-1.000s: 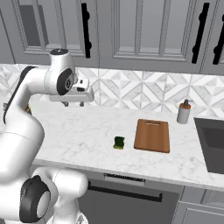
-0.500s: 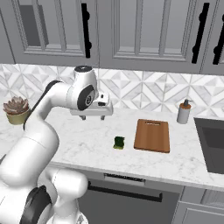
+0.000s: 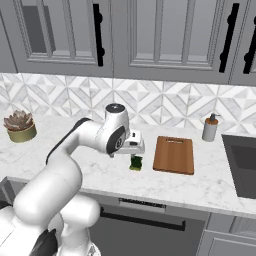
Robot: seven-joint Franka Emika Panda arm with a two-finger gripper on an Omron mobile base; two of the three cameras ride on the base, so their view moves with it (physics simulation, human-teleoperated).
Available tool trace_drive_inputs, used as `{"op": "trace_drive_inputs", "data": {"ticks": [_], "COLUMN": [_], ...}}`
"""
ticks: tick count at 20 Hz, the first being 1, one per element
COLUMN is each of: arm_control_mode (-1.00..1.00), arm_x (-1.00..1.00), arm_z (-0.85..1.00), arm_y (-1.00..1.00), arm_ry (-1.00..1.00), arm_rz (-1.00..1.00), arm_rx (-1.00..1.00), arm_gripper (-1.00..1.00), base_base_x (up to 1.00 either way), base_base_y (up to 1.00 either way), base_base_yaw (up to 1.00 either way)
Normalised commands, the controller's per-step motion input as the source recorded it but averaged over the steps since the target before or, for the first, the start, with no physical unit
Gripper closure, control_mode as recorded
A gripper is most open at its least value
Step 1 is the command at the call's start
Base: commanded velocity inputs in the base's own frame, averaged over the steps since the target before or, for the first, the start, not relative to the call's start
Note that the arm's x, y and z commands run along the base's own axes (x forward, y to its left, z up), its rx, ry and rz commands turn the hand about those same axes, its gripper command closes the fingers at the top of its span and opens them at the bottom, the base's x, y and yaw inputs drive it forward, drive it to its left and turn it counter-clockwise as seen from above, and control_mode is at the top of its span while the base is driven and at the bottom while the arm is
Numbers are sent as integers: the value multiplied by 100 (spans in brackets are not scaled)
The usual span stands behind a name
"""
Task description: Pick up the sponge from the counter and clean the cutting board by briefly scrubbing or pressing down on the cutting board. Once finished, release the sponge.
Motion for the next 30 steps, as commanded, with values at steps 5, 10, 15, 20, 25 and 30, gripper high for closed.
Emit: {"op": "trace_drive_inputs", "data": {"ticks": [5, 10, 15, 20, 25, 30], "arm_control_mode": [-100, -100, -100, -100, -100, -100], "arm_x": [21, 32, 46, 31, 22, 0], "arm_z": [-50, -10, -1, -15, -18, -18], "arm_y": [-15, -7, -13, -4, 0, -1], "arm_ry": [0, 0, 2, 0, 0, 0], "arm_rz": [-7, -1, 0, 0, 0, 0], "arm_rx": [-1, 0, 0, -1, 0, 0], "arm_gripper": [-100, -100, -100, -100, -100, -100], "base_base_x": [0, 0, 0, 0, 0, 0], "base_base_y": [0, 0, 0, 0, 0, 0], "base_base_yaw": [0, 0, 0, 0, 0, 0]}}
